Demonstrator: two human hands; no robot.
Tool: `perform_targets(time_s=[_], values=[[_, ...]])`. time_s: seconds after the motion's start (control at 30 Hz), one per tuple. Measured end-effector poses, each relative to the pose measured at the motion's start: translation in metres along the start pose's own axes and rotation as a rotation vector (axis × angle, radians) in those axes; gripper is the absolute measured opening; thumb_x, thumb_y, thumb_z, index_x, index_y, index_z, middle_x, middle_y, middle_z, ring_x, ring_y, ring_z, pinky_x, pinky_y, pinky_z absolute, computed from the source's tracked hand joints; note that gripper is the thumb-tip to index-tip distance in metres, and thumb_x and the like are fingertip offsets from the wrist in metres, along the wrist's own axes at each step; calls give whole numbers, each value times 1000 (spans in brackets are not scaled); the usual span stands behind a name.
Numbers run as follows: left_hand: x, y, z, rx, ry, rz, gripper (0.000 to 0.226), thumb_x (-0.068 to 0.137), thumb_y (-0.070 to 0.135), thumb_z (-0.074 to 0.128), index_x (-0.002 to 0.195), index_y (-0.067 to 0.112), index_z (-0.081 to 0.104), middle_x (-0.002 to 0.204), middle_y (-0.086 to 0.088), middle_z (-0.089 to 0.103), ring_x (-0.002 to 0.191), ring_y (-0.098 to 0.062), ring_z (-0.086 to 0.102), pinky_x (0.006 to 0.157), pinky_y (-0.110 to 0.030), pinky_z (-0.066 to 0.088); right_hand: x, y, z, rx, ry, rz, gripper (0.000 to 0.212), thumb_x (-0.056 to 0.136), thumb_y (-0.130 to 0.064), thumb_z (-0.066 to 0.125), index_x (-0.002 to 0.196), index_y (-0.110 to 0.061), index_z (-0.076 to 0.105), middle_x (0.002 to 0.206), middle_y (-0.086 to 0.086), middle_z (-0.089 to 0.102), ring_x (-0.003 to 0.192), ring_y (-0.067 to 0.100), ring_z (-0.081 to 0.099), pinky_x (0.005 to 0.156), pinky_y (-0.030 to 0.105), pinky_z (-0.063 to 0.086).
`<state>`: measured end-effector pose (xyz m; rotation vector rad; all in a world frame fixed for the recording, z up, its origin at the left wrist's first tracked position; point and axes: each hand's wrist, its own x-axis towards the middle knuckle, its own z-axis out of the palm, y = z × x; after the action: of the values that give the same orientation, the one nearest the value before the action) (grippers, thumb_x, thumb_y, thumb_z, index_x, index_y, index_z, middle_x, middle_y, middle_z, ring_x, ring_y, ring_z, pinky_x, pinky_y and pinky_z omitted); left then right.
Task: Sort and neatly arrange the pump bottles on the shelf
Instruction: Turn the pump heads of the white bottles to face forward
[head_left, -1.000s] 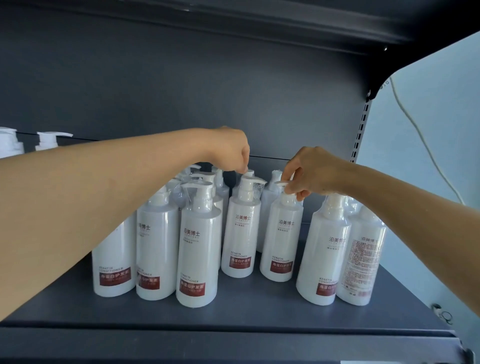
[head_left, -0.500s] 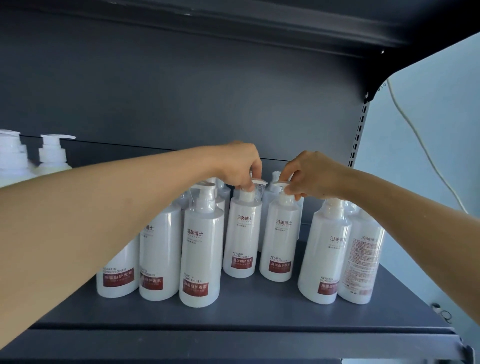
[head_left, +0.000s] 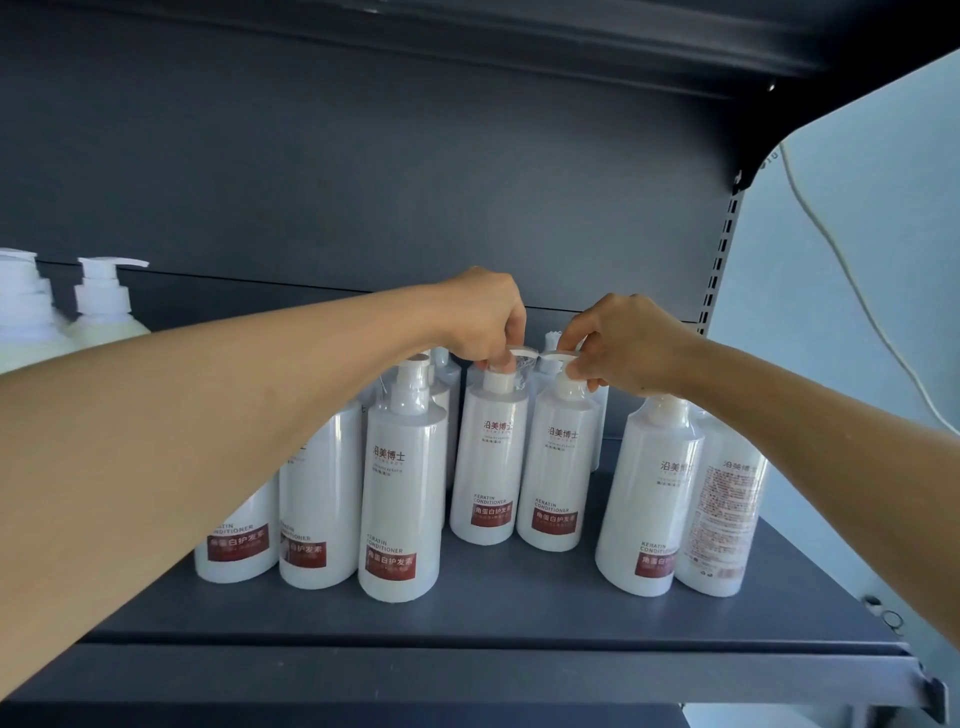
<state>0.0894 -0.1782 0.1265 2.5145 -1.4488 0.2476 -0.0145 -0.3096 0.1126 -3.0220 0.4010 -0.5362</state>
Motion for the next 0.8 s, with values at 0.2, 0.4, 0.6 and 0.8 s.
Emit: perform_targets(time_s=[0.2,0.4,0.6,0.8], values=[[-2,1,0,8,2,-13,18,80,17,71,97,14,69,84,-6,74,62,-4,52,54,-17,39,-2,-2,1,-6,9,-20,15,87,-16,62,100,-17,70,86,-8,56,72,14,64,72,22,48],[-5,3,1,4,6,-32,21,81,18,70,102,15,67,90,-7,73,74,-12,53,56,-16,39,-6,-3,1,-5,21,-28,17,88,-17,60,103,-19,68,96,-1,61,81,20,62,77,26,49],[-8,9,1,-1,9,-57,19,82,16,70,100,12,68,91,-9,73,63,-3,48,57,-19,41,-19,-2,2,-68,29,-28,31,90,-16,56,121,-18,59,116,2,64,96,21,56,91,32,47],[-13,15,-1,48,12,-102,26,84,17,68,109,8,68,96,-8,72,81,-15,51,63,-24,41,-39,1,-9,-52,79,-47,32,92,-7,52,124,-8,56,123,4,62,111,24,58,98,30,42]])
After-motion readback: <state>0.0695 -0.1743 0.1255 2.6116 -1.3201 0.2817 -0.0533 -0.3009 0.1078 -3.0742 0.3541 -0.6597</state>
